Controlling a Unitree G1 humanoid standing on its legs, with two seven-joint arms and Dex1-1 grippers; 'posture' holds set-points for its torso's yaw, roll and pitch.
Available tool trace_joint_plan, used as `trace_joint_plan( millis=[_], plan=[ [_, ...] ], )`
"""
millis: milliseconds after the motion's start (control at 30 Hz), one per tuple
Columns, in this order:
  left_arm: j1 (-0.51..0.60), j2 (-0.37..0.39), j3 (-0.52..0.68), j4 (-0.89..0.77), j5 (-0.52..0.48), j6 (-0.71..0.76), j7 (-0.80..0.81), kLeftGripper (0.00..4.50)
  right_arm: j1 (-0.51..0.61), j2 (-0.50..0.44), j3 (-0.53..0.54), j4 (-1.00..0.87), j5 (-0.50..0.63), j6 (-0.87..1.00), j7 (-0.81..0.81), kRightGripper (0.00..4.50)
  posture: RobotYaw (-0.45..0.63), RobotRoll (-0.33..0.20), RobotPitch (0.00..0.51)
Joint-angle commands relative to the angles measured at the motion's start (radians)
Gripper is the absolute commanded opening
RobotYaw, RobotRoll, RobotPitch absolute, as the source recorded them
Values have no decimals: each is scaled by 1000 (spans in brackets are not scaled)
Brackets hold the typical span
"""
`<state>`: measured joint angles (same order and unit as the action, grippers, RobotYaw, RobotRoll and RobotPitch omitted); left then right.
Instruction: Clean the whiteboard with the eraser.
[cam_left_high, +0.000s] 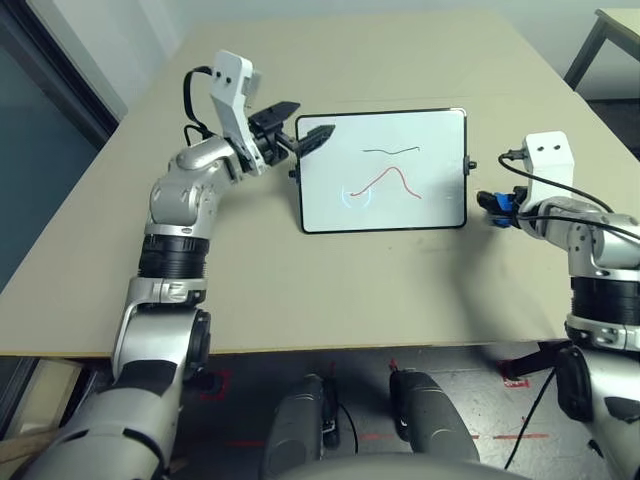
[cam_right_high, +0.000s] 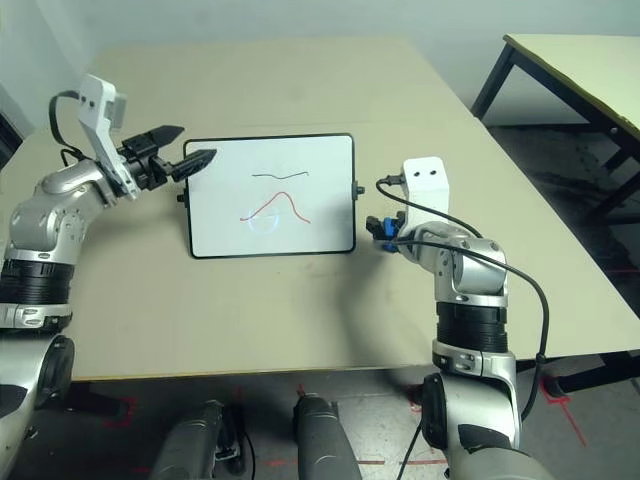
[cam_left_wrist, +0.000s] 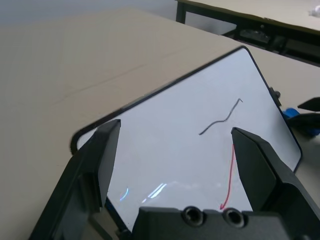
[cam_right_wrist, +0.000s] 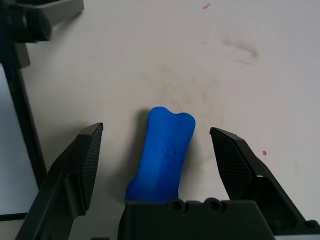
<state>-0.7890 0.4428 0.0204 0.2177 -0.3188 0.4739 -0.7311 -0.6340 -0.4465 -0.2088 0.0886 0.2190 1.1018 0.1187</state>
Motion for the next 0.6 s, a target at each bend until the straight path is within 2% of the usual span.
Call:
trace_joint_plan(
  millis=[33,133,233,467,500,600],
  plan=[
    [36,-10,-29,-45,0,31,-12,4500,25,8,-4,-1,-10,15,-7,4472,-206,0,114],
    [43,-20,-31,-67,-8,52,-10,4500,30,20,-12,-8,-5,39,-13,4472,-204,0,114],
    [44,-26,-29,-72,-6,55,-6,4500,33,26,-10,-10,-10,45,-20,3925,-202,0,114],
    [48,-29,-19,-79,-8,56,3,4500,17,35,-27,6,-18,57,-38,1639,-194,0,116],
    [48,-28,-18,-79,-9,55,5,4500,12,36,-30,9,-19,58,-41,1201,-193,0,116],
    [52,-26,-19,-80,-8,57,7,4500,-7,40,-46,18,-20,41,-47,593,-191,0,118]
  ],
)
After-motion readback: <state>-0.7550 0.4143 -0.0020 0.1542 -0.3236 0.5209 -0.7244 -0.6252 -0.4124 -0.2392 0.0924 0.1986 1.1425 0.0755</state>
